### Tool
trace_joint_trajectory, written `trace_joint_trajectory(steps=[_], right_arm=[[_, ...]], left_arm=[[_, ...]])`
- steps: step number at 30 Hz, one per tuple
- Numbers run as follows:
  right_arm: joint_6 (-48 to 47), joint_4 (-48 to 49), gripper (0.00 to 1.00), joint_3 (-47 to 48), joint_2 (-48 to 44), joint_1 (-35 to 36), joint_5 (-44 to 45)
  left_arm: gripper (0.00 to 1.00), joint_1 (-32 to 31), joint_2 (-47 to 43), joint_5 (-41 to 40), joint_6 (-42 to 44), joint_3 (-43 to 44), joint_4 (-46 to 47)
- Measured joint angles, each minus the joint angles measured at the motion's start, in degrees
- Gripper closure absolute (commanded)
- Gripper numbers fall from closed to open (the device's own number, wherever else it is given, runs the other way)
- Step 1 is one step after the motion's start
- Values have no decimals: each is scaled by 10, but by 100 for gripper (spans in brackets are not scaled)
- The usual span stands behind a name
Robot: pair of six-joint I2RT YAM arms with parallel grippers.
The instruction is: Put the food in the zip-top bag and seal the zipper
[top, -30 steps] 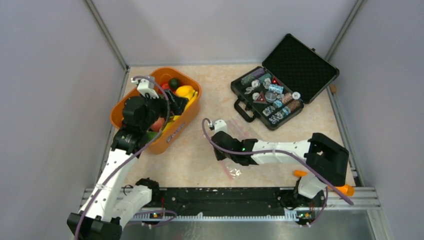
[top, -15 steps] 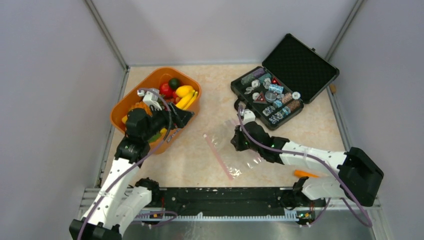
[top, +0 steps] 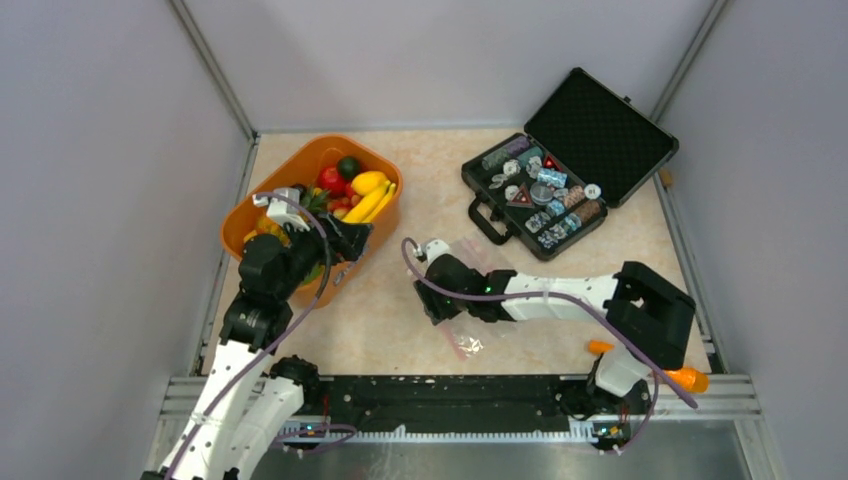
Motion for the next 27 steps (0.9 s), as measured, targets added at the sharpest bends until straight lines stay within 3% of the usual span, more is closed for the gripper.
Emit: trace_joint_trajectory(steps=[4,18,25,27], right_arm=[[-7,-34,52,14,33,25,39],[-17,-75,59,60,100,46,66],[-2,-62,80,53,100,47,70],[3,-48,94,40,93,47,67]], left_arm=[[1,0,-19,-44,5,0,-16],[1,0,-31,-97,16,0,-37],[1,0,-23,-97,22,0,-43],[1,0,-21,-97,22,0,-43]])
